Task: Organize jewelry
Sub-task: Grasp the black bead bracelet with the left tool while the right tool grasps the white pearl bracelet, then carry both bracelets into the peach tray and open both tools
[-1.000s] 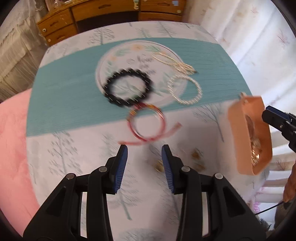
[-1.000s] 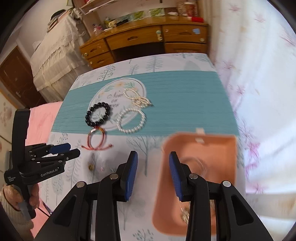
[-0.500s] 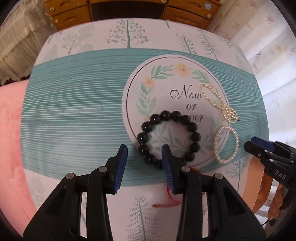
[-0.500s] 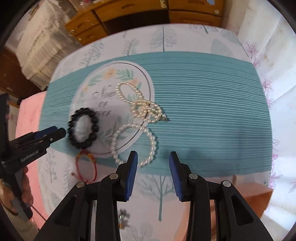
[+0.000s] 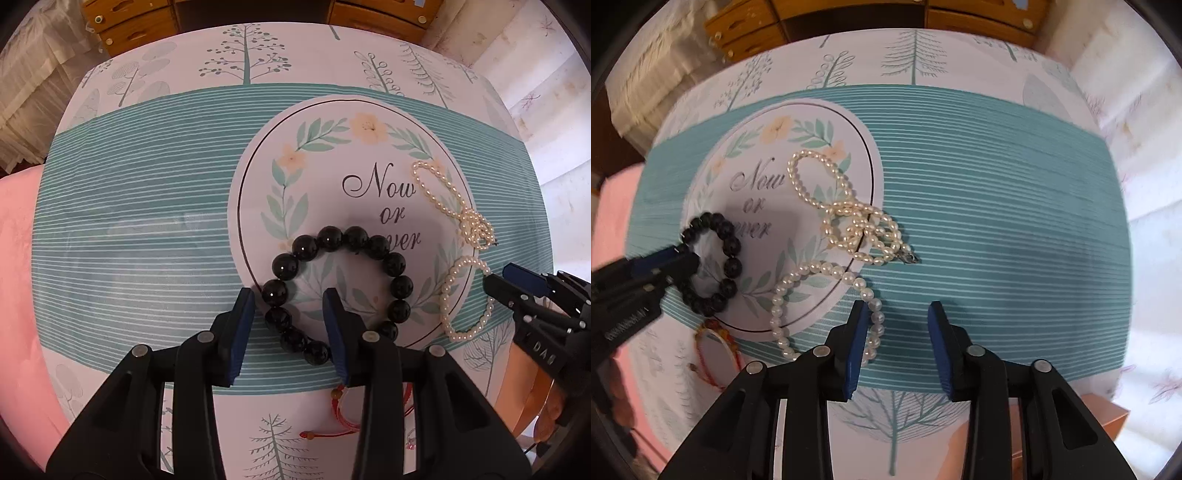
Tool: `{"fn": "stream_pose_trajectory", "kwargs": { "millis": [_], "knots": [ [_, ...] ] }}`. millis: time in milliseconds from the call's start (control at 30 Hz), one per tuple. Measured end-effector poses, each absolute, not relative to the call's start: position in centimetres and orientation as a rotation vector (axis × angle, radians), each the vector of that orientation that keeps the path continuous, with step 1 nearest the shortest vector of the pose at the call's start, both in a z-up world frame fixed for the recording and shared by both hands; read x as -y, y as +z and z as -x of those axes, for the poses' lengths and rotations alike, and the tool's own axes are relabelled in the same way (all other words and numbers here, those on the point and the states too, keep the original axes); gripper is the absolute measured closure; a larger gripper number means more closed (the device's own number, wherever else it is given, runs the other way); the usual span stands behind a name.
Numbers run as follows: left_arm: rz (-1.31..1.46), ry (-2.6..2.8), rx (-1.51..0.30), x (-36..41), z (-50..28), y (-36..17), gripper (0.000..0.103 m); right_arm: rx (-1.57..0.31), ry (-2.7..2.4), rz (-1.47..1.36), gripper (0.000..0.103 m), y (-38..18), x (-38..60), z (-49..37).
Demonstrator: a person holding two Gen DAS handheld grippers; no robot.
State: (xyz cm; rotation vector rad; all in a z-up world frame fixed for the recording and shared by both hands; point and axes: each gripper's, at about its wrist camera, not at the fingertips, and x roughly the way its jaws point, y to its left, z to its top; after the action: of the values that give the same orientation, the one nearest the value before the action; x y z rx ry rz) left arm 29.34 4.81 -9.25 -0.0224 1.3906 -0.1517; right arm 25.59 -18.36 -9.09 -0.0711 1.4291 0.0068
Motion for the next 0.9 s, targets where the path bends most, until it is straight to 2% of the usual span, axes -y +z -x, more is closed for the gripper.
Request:
{"fn": "stream_pose_trajectory", "kwargs": {
  "millis": [33,100,133,167,433,900],
  "knots": [
    [0.015,-0.146,-1.389,-4.7,-29.2,-9.3,0.069,-1.424,0.004,0.102,0.073,-9.2,18.0,-25.5],
    [-0.016,-0.116,-1.382,-4.2,-28.8,-9.2,0.080,-1.413,0.014,0.124,0.079,-9.2,17.4,-25.3],
    [-0.021,-0.099,-1.377,-4.2,-28.8,-9.2,0.091,-1.411,0.017,0.132,0.087,-9.2,17.2,-25.3],
    [0.003,-0.103,-1.377,-4.1,-28.6,-9.1,0.091,-1.411,0.017,0.138,0.096,-9.2,17.0,-25.2],
    [0.185,-0.135,-1.330,-6.0,-27.3,-7.8,0.091,-1.378,0.066,0.006,0.096,-7.5,18.5,-23.7],
    [0.194,-0.349,-1.085,-3.5,-19.9,7.3,0.091,-1.099,0.141,-0.184,0.096,7.2,25.8,-14.0]
  ]
}}
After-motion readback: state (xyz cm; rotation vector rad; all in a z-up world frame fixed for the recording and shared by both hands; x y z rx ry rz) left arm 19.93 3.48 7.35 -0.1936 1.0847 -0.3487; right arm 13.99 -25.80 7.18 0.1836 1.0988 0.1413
